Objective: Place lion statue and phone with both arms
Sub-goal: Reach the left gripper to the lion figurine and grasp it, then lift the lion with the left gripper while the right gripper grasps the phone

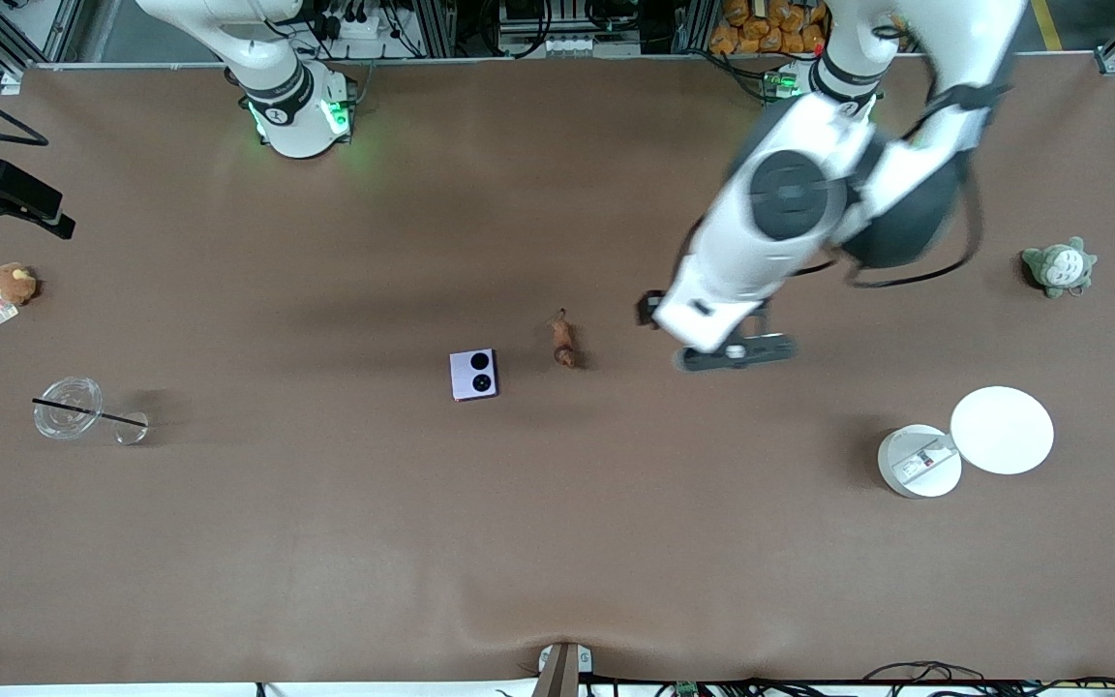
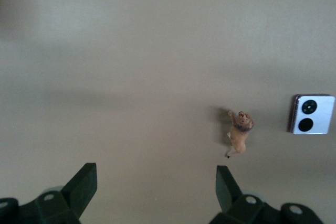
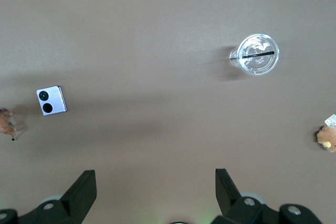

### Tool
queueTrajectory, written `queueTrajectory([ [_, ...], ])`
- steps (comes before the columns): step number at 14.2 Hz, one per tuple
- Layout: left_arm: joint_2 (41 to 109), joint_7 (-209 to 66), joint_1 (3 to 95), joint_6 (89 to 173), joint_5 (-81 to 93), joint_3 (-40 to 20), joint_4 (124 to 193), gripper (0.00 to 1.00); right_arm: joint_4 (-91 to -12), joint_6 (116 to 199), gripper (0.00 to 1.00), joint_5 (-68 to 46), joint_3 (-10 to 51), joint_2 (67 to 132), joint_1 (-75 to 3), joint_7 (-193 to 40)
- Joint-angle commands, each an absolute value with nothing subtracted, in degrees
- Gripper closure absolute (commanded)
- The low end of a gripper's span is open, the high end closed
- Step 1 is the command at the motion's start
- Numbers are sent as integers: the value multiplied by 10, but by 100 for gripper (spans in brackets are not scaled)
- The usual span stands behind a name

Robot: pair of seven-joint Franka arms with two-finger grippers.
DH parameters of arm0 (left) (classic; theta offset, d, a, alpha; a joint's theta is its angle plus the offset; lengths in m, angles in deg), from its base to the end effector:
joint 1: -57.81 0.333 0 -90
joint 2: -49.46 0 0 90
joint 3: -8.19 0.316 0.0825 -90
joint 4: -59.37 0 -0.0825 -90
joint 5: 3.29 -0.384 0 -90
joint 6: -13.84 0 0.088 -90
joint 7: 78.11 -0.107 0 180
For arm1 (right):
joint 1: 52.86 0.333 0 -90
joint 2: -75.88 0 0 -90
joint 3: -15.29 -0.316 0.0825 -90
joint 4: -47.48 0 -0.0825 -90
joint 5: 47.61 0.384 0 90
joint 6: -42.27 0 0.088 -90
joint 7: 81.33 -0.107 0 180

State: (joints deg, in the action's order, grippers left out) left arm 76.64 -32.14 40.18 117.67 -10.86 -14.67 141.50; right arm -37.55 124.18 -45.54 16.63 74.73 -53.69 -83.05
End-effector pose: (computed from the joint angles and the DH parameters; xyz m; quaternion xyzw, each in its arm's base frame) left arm 0.5540 -0.3990 0.4317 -0.9981 -0.0473 0.0392 0.0010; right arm 0.5332 -0.0161 0.6637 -0.9992 0.0317 0.0171 0.0182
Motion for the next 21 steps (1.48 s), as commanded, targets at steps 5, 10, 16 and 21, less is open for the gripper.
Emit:
queueTrajectory([
  [5,910,-278,279,1343,-171,-95,1354,0,-368,1237,0,-444,159,750,-549,-836],
  [10,971,-228,173,1406,-169,0,1350,0,-368,1236,0,-444,159,750,-549,-836],
  [16,1000,-212,161,1408,-171,0,1357,14,-368,1236,0,-443,159,750,-553,-836],
  [21,1003,-208,161,1403,-164,-1,1357,41,-368,1236,0,-444,157,750,-545,-835],
])
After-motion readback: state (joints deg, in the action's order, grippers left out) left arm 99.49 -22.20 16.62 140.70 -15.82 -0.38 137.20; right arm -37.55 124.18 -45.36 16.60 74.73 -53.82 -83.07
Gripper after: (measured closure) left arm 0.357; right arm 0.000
